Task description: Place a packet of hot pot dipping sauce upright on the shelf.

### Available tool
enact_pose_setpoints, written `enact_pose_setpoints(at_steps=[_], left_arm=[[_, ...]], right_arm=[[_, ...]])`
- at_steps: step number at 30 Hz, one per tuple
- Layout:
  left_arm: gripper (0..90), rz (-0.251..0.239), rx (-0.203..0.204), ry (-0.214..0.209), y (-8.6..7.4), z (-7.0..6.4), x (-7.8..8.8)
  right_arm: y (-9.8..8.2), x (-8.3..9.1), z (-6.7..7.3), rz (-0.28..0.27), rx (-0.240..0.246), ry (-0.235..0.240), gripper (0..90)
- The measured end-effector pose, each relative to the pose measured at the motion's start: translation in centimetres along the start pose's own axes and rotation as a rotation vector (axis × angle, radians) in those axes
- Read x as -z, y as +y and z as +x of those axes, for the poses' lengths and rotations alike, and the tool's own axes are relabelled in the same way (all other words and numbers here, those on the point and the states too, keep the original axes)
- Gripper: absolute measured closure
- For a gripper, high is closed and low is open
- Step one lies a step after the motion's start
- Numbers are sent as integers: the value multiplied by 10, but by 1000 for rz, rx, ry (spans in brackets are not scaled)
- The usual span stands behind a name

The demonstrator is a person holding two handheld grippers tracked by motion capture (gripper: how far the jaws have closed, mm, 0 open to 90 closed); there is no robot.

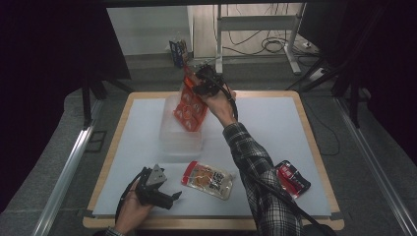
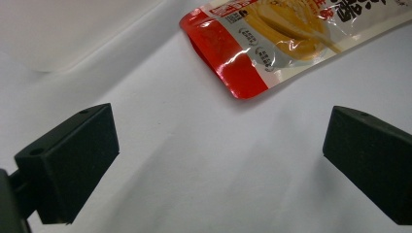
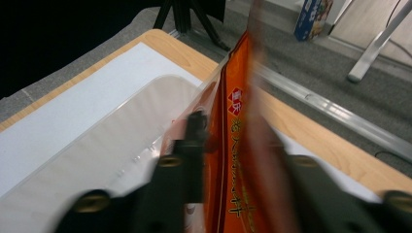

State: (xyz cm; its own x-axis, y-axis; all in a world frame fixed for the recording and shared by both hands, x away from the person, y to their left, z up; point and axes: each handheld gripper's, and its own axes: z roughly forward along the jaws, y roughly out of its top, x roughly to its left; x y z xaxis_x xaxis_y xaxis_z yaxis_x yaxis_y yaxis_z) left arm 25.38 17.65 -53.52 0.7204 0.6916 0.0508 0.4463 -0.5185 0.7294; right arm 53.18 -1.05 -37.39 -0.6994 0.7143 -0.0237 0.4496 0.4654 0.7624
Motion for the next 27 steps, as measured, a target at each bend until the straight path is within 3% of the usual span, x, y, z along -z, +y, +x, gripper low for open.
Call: enact_pose_setpoints(at_steps=[5,10,14,27], left_arm=[[0,0,2,2,0,0,0],[0,0,3,-1,0,0,0],[0,1,-1,-5,0,0,0],[0,-31,13,-27,-1,1,1]], right_arm=[[-1,3,-3,-18,58,-17,285],[-5,9,-4,-4,114,10,103],[-10,14,-3,1,159,7,39],[-34,35,-19,20,137,30,0]])
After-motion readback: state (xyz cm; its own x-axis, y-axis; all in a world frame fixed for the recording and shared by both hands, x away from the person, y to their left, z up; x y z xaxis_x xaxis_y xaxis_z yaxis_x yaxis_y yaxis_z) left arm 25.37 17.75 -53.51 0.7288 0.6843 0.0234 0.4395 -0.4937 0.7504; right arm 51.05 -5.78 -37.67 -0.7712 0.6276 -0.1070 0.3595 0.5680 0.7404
